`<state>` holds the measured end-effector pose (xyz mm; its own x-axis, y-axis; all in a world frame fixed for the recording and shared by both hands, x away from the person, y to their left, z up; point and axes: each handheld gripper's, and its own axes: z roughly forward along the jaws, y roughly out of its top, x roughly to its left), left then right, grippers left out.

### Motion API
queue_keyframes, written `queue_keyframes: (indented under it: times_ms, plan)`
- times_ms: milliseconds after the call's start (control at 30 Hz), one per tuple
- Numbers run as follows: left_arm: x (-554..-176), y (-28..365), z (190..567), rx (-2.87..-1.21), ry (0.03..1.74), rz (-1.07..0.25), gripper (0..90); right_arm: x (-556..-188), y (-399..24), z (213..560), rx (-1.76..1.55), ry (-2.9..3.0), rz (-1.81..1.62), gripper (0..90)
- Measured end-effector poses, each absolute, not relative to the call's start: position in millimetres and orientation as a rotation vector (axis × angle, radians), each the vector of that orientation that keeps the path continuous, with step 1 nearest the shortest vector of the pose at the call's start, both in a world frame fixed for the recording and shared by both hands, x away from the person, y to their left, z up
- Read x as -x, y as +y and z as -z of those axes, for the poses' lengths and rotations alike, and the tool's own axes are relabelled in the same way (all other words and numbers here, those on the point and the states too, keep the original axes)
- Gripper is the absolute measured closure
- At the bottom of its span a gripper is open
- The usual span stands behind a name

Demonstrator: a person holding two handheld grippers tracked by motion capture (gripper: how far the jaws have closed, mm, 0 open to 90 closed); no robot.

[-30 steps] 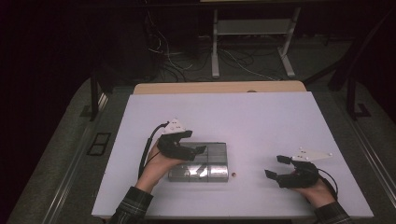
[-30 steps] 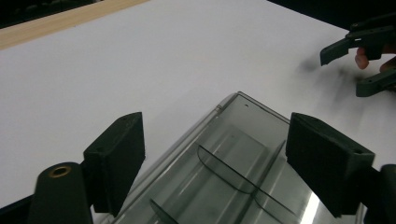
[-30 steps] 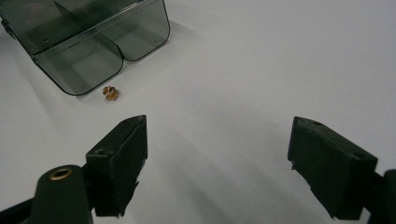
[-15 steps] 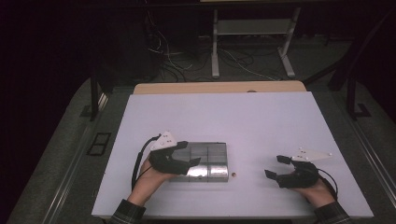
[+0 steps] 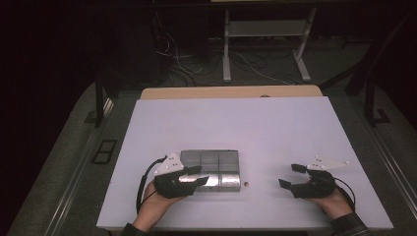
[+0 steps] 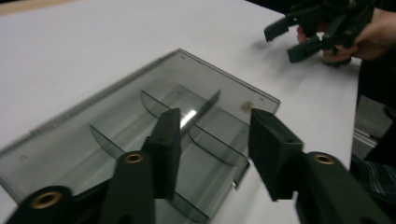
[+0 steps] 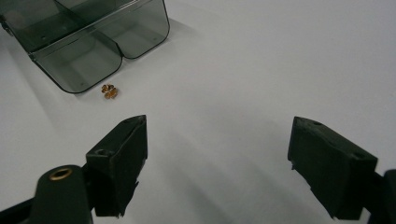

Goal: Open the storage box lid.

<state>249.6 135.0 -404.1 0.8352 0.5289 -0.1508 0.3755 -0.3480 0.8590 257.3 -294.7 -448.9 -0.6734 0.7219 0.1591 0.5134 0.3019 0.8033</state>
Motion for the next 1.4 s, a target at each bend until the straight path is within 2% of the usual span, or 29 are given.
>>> queue_keyframes:
  times_ms: [200, 300, 467, 667, 733, 933, 1400]
  plan:
    - [-240.0, 136.3, 407.6, -1.987, 0.647, -0.167, 74.2, -257.1, -294.5, 448.8, -1.133, 2.336, -1.308, 19.7]
    - [-235.9, 138.2, 409.4, -1.990, 0.646, -0.167, 74.0, -256.9, -294.3, 448.6, -1.130, 2.336, -1.308, 19.7]
    - [-233.4, 143.4, 410.8, -1.984, 0.649, -0.198, 62.0, -256.7, -293.5, 448.4, -1.132, 2.346, -1.311, 20.2]
    - [-230.5, 147.1, 412.6, -1.982, 0.637, -0.197, 55.1, -256.2, -293.4, 447.1, -1.132, 2.351, -1.319, 23.8]
    - [-230.4, 149.6, 412.6, -1.965, 0.638, -0.216, 49.8, -255.0, -291.6, 445.6, -1.122, 2.380, -1.336, 33.6]
    - [-236.5, 162.8, 411.7, -1.914, 0.682, -0.258, 35.1, -249.7, -279.0, 442.3, -1.044, 2.447, -1.384, 47.5]
    - [-249.4, 192.4, 418.2, -1.867, 0.776, -0.315, 13.6, -240.2, -246.2, 435.1, -0.896, 2.565, -1.472, 82.8]
